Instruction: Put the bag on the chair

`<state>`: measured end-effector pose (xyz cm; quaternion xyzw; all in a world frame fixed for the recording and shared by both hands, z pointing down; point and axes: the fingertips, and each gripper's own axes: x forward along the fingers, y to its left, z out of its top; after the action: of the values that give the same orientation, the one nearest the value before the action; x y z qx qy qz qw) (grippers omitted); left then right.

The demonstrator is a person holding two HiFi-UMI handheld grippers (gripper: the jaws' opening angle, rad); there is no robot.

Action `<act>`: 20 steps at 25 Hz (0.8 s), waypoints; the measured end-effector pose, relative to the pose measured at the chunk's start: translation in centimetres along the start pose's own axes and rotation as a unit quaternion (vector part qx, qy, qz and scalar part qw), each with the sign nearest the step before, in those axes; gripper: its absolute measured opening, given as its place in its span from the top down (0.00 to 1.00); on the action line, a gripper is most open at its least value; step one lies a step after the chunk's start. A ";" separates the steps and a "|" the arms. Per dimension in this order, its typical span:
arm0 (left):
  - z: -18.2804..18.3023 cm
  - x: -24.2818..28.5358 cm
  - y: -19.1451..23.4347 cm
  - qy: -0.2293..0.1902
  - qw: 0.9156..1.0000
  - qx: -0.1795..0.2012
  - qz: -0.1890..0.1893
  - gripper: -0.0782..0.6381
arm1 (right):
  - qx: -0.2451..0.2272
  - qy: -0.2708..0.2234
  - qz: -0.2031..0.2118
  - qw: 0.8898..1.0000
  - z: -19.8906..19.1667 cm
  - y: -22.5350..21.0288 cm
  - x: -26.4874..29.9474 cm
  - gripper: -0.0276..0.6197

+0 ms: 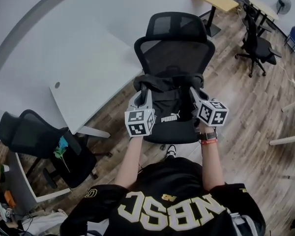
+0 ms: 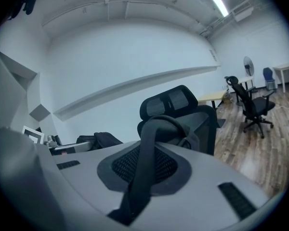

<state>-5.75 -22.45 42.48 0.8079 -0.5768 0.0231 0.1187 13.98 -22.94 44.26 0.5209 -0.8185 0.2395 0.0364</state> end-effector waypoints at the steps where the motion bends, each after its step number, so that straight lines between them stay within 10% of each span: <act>1: 0.1 0.7 -0.2 0.000 1.000 0.001 0.002 0.84 | -0.004 -0.001 0.001 1.000 0.5 -0.5 0.5 0.89; 20: -4.3 8.4 1.2 0.076 0.997 -0.003 0.017 0.84 | 0.018 0.062 0.002 0.998 -1.4 -6.5 8.3 0.88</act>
<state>-3.64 -29.68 48.27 0.7937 -0.5795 0.0849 0.1642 15.60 -31.45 50.34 0.5038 -0.8114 0.2859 0.0775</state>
